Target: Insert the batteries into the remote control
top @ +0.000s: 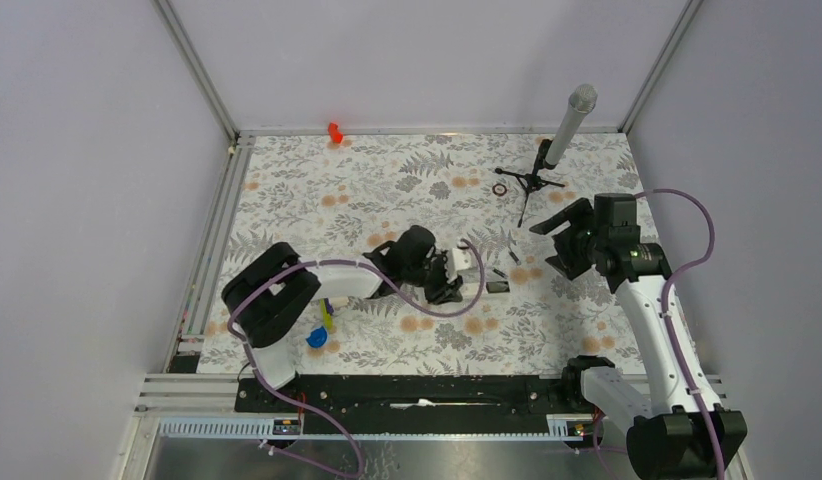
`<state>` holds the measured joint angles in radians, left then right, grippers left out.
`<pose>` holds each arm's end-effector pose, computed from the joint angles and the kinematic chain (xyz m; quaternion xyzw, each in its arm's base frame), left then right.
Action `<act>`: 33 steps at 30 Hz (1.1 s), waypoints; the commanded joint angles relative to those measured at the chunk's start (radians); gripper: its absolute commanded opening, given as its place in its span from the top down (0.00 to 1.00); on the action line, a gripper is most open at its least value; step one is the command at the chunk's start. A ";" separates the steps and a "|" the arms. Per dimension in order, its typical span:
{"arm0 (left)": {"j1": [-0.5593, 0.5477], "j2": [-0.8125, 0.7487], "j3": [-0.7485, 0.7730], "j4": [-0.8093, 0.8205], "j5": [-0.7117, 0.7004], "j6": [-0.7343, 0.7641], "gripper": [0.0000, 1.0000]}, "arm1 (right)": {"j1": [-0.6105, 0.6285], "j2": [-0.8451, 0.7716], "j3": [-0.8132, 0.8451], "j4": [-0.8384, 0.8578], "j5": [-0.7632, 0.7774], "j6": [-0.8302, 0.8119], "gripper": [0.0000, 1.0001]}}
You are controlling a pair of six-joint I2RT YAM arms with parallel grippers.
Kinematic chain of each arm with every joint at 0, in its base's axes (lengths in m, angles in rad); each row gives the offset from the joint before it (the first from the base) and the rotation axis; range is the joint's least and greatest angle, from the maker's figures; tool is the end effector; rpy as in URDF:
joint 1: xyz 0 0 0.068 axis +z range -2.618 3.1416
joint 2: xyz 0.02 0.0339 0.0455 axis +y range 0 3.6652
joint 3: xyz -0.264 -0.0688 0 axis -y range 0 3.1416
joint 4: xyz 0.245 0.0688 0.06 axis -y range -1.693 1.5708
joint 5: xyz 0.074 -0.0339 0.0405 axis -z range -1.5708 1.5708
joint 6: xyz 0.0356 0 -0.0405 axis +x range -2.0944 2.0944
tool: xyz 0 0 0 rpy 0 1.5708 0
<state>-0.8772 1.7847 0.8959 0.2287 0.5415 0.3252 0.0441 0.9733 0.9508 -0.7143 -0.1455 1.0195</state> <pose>0.2158 -0.2883 0.1550 0.5865 0.6471 -0.3466 0.3423 0.1982 0.0139 0.3128 0.4013 0.8194 0.2621 0.3145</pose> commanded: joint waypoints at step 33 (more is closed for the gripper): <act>0.413 -0.089 0.035 1.127 0.190 -2.083 0.98 | 0.282 0.242 -0.077 1.271 -0.337 0.057 0.07</act>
<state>-0.4633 1.7180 0.9306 1.2232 0.7536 -1.6974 0.3141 1.1988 0.7952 0.4351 -0.4557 1.0790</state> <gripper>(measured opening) 0.342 0.928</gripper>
